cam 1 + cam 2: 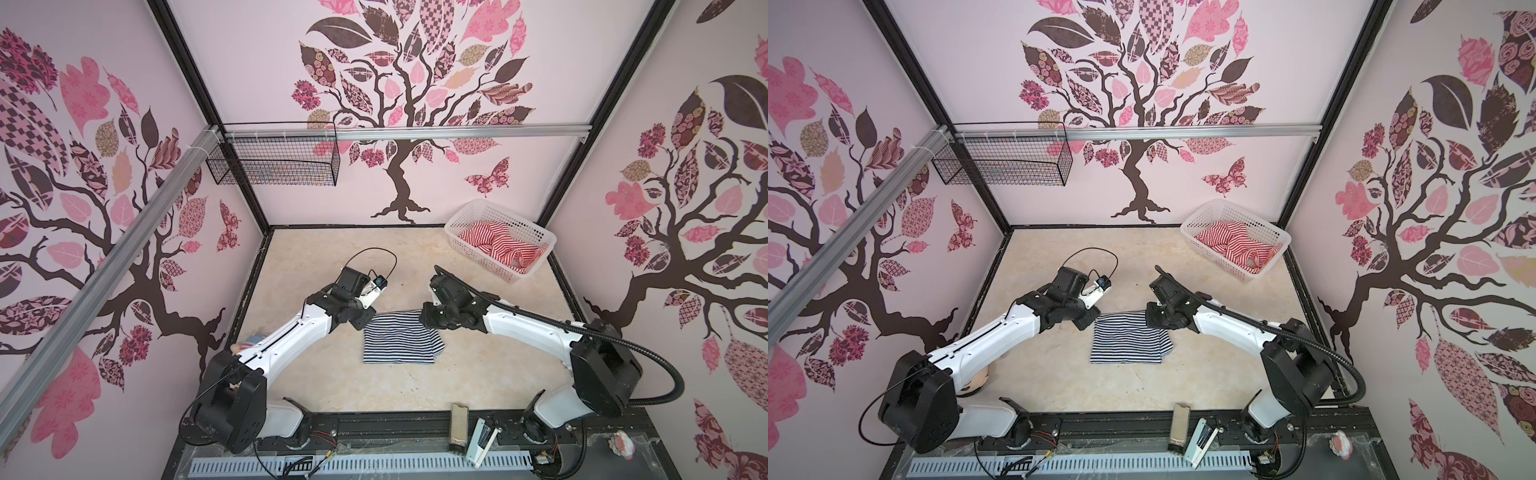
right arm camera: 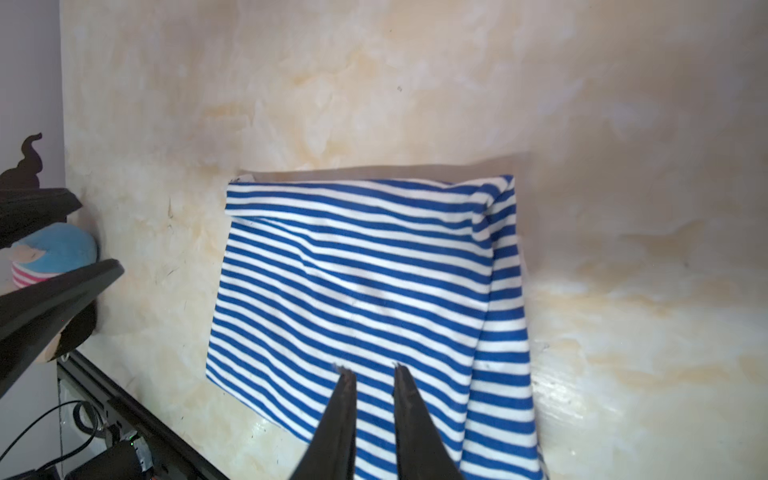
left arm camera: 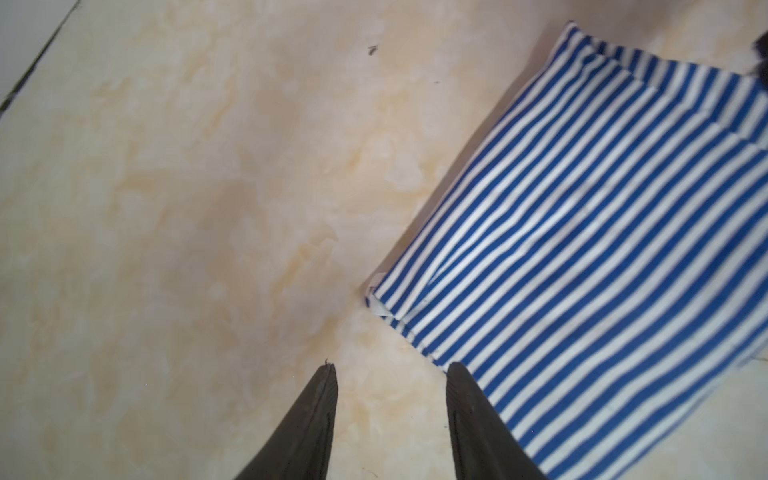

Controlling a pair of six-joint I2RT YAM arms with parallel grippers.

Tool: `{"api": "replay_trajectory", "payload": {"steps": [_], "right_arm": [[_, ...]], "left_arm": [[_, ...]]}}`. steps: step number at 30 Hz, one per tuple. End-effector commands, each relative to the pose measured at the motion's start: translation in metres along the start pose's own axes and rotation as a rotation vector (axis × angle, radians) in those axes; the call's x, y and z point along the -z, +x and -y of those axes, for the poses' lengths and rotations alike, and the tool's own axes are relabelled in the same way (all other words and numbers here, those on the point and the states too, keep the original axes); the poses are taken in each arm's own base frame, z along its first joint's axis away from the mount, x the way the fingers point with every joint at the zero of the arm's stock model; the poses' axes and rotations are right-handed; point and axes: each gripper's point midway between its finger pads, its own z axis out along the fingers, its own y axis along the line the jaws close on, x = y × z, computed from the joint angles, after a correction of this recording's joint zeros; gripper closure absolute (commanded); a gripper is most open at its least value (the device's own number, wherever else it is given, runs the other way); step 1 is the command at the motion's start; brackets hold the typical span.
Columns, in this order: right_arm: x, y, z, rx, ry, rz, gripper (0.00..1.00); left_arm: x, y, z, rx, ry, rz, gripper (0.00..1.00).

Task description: Fold and stack the tank tops

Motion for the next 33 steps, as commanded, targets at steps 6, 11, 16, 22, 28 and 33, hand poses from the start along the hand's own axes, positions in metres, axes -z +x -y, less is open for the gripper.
{"api": "replay_trajectory", "payload": {"steps": [6,11,16,22,28,33], "right_arm": [[-0.013,0.055,0.027,-0.065,0.03,-0.082,0.88],[-0.025,0.076,0.041,-0.092,0.052,-0.124,0.88],[-0.041,0.083,0.05,-0.104,0.084,-0.156,0.88],[-0.068,0.066,0.032,-0.095,0.082,-0.178,0.88],[-0.094,0.023,-0.009,-0.054,0.039,-0.148,0.88],[-0.11,-0.015,-0.05,-0.012,-0.01,-0.131,0.87]], "left_arm": [[-0.014,0.05,0.079,-0.102,0.297,-0.146,0.61],[-0.033,0.072,0.081,-0.109,0.297,-0.24,0.65],[-0.056,0.093,0.066,-0.128,0.205,-0.341,0.67],[-0.082,0.113,0.006,-0.067,-0.031,-0.453,0.81],[-0.075,0.118,-0.069,0.075,-0.13,-0.452,0.81],[-0.068,0.13,-0.139,0.176,-0.215,-0.485,0.81]]}}
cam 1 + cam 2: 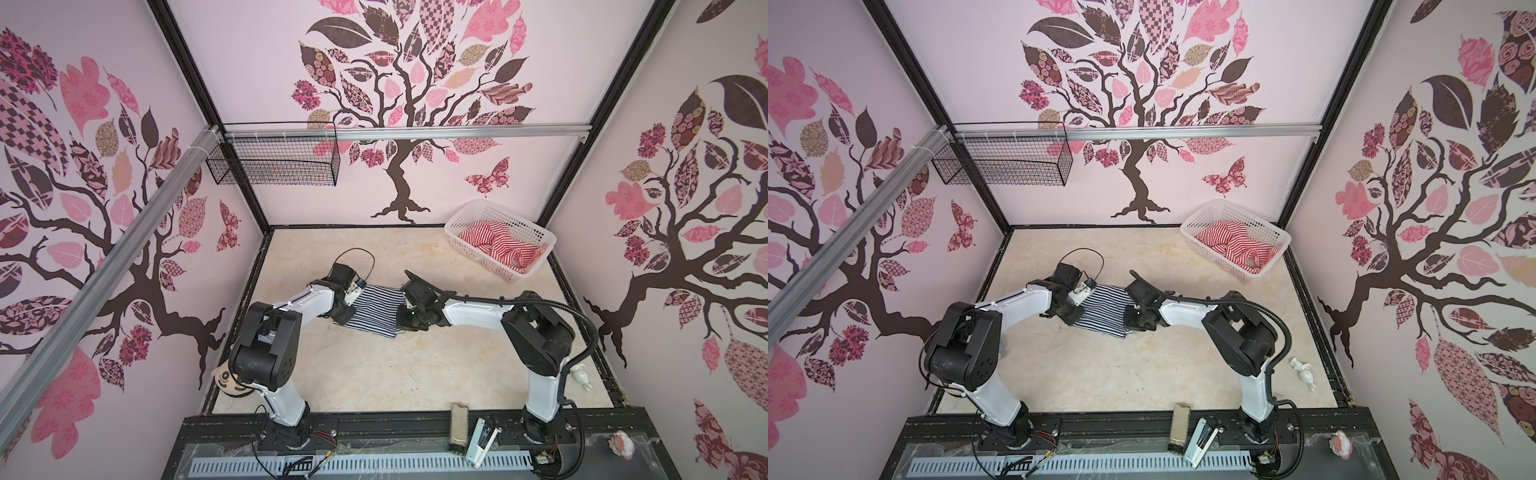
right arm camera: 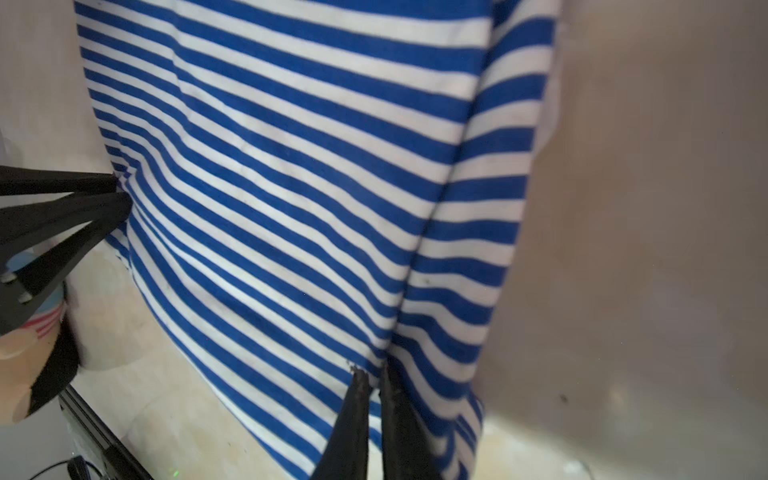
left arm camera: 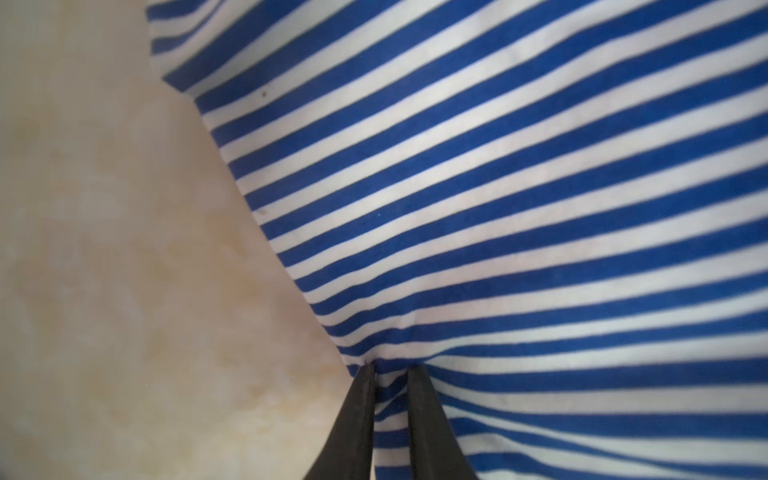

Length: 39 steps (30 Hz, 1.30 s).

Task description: Fold and stack the tank tops

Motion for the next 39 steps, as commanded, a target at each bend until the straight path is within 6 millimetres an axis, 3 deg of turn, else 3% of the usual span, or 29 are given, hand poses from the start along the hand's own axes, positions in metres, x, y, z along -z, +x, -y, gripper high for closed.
{"api": "replay_trajectory", "payload": {"steps": [1,6,9,11,15,19,24,33,39], "right_arm": [[-0.006,-0.011,-0.017,0.043,0.009,-0.026,0.86],[0.025,-0.032,-0.048,0.093,-0.063,0.054,0.81],[0.05,-0.032,-0.047,0.095,-0.068,0.098,0.78],[0.062,-0.027,-0.037,0.085,-0.045,0.119,0.77],[0.079,-0.011,-0.012,0.057,-0.001,0.136,0.77],[0.095,0.004,0.011,0.031,0.034,0.159,0.77],[0.113,0.023,0.033,0.009,0.057,0.174,0.76],[0.125,0.046,0.061,-0.03,0.083,0.18,0.76],[0.132,0.042,0.058,-0.027,0.083,0.194,0.76]], "left_arm": [[-0.014,0.027,-0.046,0.034,-0.069,-0.125,0.81],[0.01,0.015,-0.075,0.107,-0.086,-0.063,0.75],[0.037,-0.002,-0.079,0.148,-0.09,0.033,0.66],[0.053,-0.017,-0.071,0.153,-0.069,0.099,0.64],[0.067,-0.049,-0.009,0.033,0.065,0.196,0.62],[0.053,-0.07,0.043,-0.087,0.128,0.18,0.62],[0.024,-0.084,0.061,-0.113,0.142,0.112,0.63],[-0.008,-0.072,0.047,-0.108,0.05,0.04,0.63],[-0.021,-0.052,0.011,0.018,0.069,-0.019,0.63]]}}
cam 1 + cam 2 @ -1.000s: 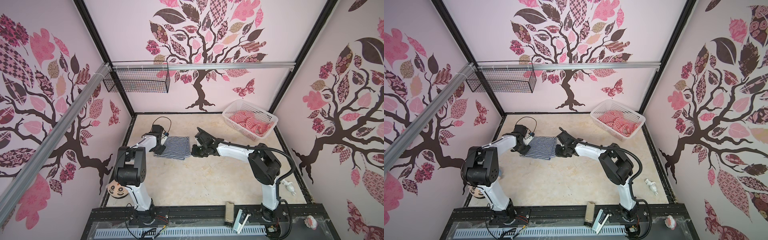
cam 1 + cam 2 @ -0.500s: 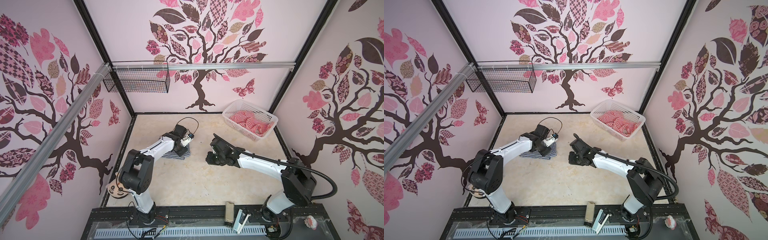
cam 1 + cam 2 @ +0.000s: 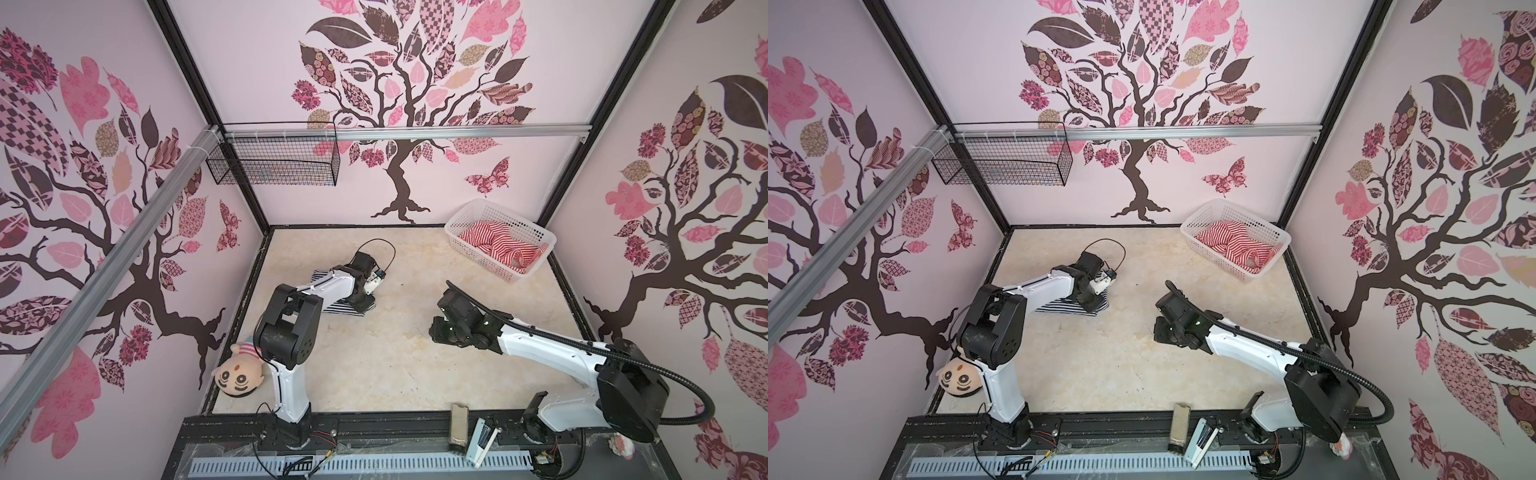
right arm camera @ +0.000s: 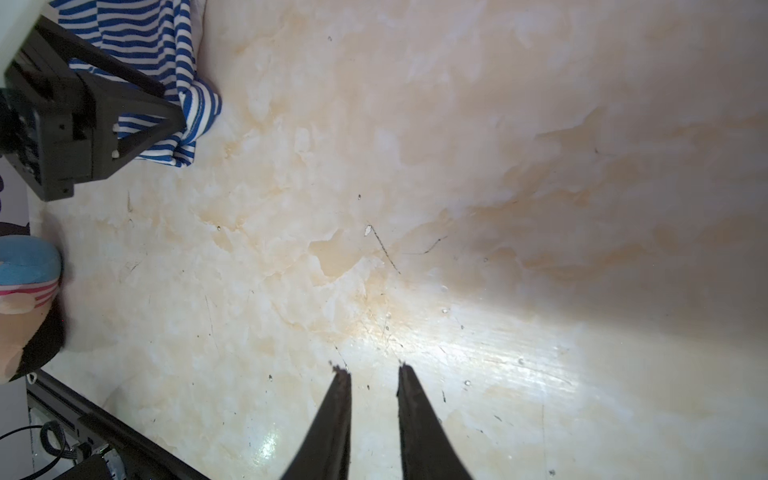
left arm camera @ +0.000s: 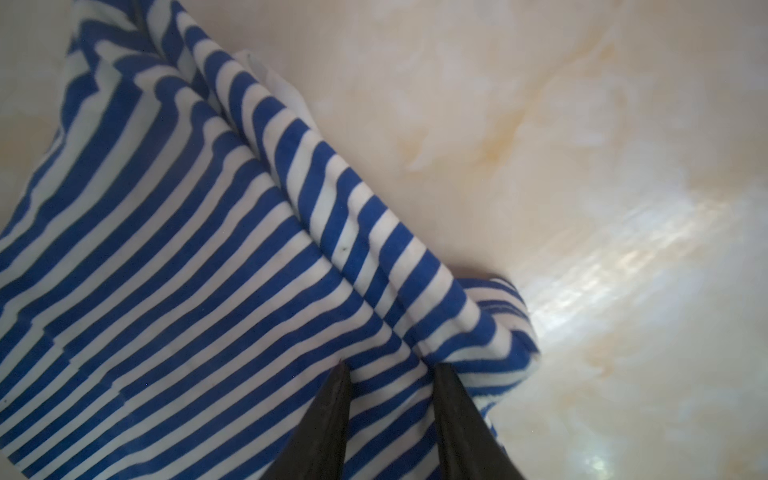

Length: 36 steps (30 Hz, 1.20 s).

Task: Fold and stack the tank tops
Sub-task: 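Slide the folded blue striped tank top farther toward the table edge with the left gripper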

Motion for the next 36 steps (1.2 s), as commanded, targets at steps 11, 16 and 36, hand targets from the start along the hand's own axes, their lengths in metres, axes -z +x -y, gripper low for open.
{"api": "replay_trajectory", "payload": {"steps": [11,16,36], "right_arm": [[0.019,-0.015,-0.011,0.006,-0.009,0.052,0.76],[0.022,-0.018,-0.013,0.015,-0.002,0.058,0.75],[0.085,-0.079,0.033,-0.015,0.107,0.242,0.64]], "left_arm": [[-0.007,0.074,-0.077,0.147,-0.044,-0.112,0.65],[0.001,0.083,-0.09,0.166,-0.057,-0.11,0.65],[0.039,0.089,-0.094,0.137,-0.123,-0.077,0.64]]}}
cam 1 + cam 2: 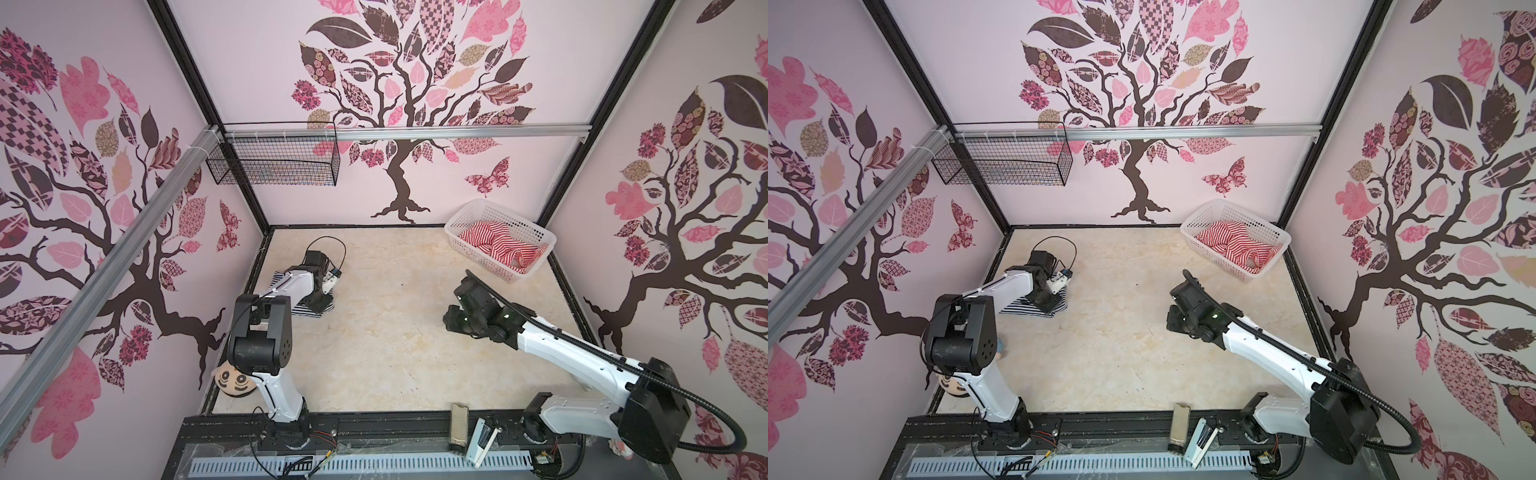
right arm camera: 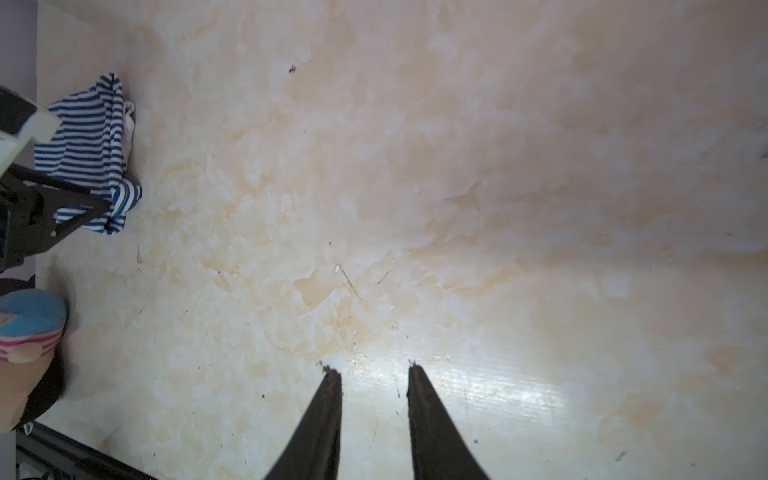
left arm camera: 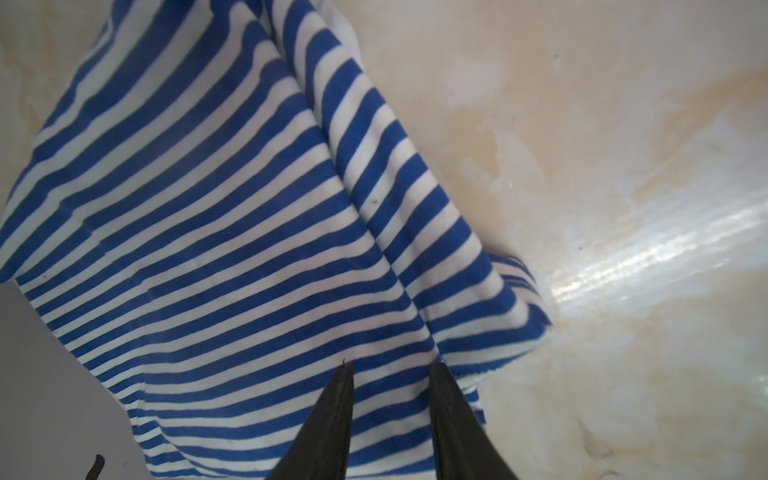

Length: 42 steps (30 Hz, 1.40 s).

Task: Fold and stack the tank tops
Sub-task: 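Slide the folded blue striped tank top farther toward the table edge with the left gripper, then release the tank top with the left gripper while the right reaches into the basket, then grasp the red striped tank top inside the white basket with the right gripper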

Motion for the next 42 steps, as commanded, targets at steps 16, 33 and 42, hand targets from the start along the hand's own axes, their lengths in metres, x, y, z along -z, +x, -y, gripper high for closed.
{"api": "replay_trajectory", "payload": {"steps": [16,33,42], "right_arm": [[0.012,-0.197,0.145,-0.296,0.244,0.19,0.42],[-0.07,-0.254,0.225,-0.413,0.423,0.058,0.42],[-0.069,-0.201,0.194,-0.384,0.344,0.028,0.41]], "left_arm": [[0.078,-0.064,0.105,-0.02,0.29,0.296,0.61],[0.076,-0.032,0.171,-0.119,0.368,0.284,0.6],[0.07,-0.028,0.176,-0.109,0.384,0.281,0.6]]}}
